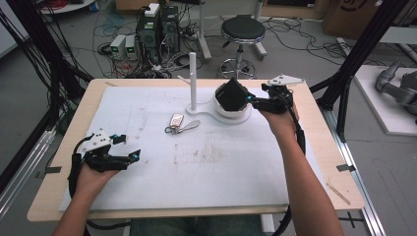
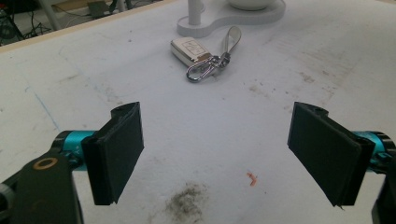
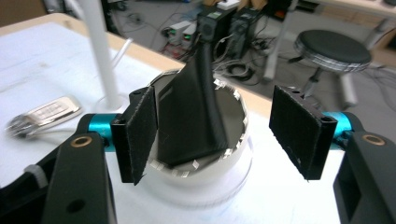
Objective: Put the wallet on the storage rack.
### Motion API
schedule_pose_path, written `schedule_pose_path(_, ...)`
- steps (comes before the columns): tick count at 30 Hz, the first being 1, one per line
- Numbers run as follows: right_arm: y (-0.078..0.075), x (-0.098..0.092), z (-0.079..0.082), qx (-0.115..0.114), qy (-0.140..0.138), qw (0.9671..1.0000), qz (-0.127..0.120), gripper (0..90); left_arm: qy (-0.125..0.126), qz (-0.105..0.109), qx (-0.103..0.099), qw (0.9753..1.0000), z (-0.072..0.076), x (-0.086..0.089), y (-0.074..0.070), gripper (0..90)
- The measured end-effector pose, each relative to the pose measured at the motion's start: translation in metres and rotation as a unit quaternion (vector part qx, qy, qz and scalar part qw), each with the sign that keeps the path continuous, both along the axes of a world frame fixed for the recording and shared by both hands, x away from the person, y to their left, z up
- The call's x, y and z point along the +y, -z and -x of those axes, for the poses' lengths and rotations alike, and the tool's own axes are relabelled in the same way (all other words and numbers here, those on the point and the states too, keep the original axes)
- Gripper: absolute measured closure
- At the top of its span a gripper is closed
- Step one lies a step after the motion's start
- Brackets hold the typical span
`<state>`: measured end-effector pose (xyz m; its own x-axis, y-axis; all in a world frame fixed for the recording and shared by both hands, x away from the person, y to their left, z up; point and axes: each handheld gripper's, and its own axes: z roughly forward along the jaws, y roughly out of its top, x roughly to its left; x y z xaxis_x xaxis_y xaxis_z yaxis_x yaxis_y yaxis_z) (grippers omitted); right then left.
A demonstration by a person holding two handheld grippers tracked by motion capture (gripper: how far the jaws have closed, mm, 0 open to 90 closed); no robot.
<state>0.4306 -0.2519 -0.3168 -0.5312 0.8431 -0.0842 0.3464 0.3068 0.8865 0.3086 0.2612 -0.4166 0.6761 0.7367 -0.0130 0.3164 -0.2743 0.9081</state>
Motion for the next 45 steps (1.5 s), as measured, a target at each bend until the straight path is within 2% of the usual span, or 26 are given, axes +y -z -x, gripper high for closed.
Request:
schedule_pose_path(2,0.002,-0.003,0.004,0.000,-0.002,1.0000,-0.002,32.7,0.005,0.000,0.000,1.0000,-0.002,-0.003,0.000,18.3)
schedule_pose_path(4,0.009,-0.014,0.018,0.002,-0.004,0.9999,-0.010,31.7,0.011,0.000,0.001,0.9999,-0.004,-0.008,0.000,18.3)
schedule_pose_path(6,0.011,-0.017,0.021,0.002,-0.005,0.9999,-0.014,31.4,0.013,0.000,0.001,0.9999,-0.005,-0.009,0.000,18.3)
schedule_pose_path(10,0.020,-0.036,0.035,0.006,0.003,0.9995,-0.031,28.8,0.015,0.003,0.000,0.9999,-0.007,-0.012,-0.001,18.3)
schedule_pose_path(14,0.026,-0.043,0.042,0.003,0.008,0.9991,-0.042,27.2,0.015,0.004,-0.001,0.9999,-0.009,-0.013,0.000,18.3)
schedule_pose_path(18,0.043,-0.047,0.056,0.007,0.009,0.9987,-0.049,24.7,0.016,0.003,-0.001,0.9999,-0.012,-0.014,0.000,18.3)
schedule_pose_path(19,0.043,-0.047,0.056,0.007,0.009,0.9987,-0.049,24.7,0.017,0.004,-0.001,0.9998,-0.012,-0.015,0.000,18.3)
schedule_pose_path(21,0.053,-0.047,0.064,0.004,0.010,0.9985,-0.054,21.8,0.019,0.003,-0.003,0.9998,-0.012,-0.016,0.000,18.3)
schedule_pose_path(23,0.055,-0.048,0.066,0.002,0.009,0.9984,-0.055,21.8,0.022,0.001,-0.003,0.9997,-0.013,-0.017,0.001,18.3)
schedule_pose_path(24,0.062,-0.049,0.073,-0.007,0.013,0.9980,-0.062,21.3,0.023,0.000,-0.003,0.9997,-0.013,-0.018,0.001,18.3)
schedule_pose_path(30,0.073,-0.053,0.083,-0.008,0.012,0.9978,-0.065,20.9,0.022,0.003,-0.005,0.9997,-0.014,-0.017,0.001,18.3)
schedule_pose_path(40,0.077,-0.054,0.078,-0.005,0.032,0.9974,-0.064,20.5,0.029,0.006,-0.001,0.9996,-0.016,-0.019,0.004,18.3)
schedule_pose_path(45,0.078,-0.056,0.078,-0.003,0.042,0.9971,-0.064,20.4,0.030,0.007,-0.007,0.9995,-0.015,-0.020,0.002,18.3)
